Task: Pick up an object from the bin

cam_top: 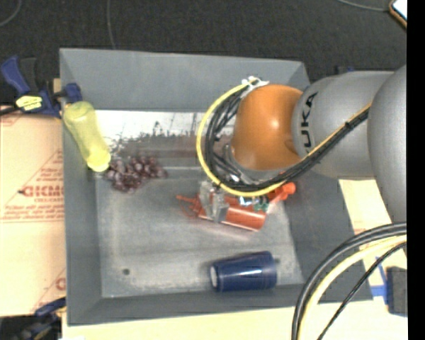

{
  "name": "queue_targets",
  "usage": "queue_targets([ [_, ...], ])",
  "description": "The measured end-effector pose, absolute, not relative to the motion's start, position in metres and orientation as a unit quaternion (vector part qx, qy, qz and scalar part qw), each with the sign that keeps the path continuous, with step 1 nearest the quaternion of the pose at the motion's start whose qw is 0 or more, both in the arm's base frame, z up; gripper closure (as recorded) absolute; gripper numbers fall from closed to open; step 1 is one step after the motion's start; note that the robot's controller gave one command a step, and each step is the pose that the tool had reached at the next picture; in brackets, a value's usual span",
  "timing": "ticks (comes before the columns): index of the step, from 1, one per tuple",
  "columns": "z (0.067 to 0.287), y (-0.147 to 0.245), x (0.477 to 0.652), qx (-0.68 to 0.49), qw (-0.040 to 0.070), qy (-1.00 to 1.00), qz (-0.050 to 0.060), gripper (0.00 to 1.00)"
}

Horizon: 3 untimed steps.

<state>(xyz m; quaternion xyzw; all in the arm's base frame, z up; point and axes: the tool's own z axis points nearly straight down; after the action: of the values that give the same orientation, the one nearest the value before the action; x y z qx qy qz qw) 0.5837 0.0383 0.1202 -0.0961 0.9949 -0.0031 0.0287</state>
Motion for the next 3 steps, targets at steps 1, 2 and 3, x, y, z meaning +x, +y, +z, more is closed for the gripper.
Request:
queue_targets([
  [1, 0.215, 0.037, 0.581, -0.140, 0.031, 0.990, -0.005, 1.00],
  [2, 0.105, 0.021, 0.594, -0.125, 0.029, 0.992, -0.004, 0.00],
  [3, 0.100, 0.019, 0.592, -0.123, 0.025, 0.992, -0.004, 0.00],
])
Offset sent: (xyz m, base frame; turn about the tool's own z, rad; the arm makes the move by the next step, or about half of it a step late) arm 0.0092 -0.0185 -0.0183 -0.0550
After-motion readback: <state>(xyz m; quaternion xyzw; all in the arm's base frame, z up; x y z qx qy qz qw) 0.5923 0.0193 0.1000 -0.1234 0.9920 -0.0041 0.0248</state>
